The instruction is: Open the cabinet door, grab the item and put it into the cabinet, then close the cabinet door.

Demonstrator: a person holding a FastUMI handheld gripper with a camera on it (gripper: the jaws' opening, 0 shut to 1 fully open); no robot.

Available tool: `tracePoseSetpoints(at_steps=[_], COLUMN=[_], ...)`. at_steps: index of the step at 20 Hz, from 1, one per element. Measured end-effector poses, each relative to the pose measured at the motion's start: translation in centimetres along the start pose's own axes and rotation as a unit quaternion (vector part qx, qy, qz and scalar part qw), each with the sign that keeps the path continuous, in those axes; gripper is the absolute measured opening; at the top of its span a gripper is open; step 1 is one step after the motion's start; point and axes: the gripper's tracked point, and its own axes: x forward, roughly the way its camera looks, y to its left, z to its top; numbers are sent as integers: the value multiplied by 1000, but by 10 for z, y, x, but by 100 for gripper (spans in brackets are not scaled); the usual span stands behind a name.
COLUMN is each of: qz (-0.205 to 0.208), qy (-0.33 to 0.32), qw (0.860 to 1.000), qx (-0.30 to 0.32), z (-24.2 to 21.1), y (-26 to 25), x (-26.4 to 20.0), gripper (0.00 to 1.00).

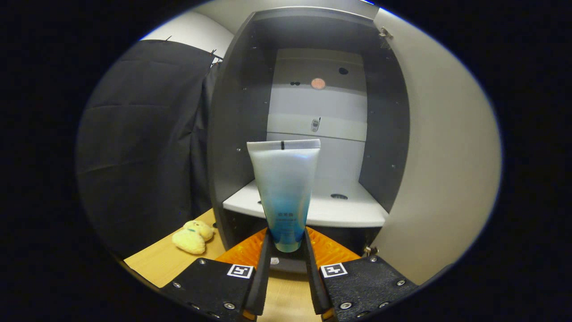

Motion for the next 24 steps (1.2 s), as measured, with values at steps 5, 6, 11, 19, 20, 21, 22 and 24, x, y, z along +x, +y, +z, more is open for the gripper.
tracePoseSetpoints(at_steps=[5,6,11,19,20,21,22,24], qz=[-27,-30,-15,2,-1,1,4,17], qy=[1,4,45,47,47,46,43,34], qw=[1000,1000,998,996,996,996,996,995], qx=[4,1,38,74,77,79,83,90], z=[25,22,-11,-16,-16,-15,-13,-6], y=[-26,-29,-28,-25,-26,-27,-27,-19], x=[89,101,128,133,132,130,128,122], gripper=[41,41,41,47,48,52,56,66])
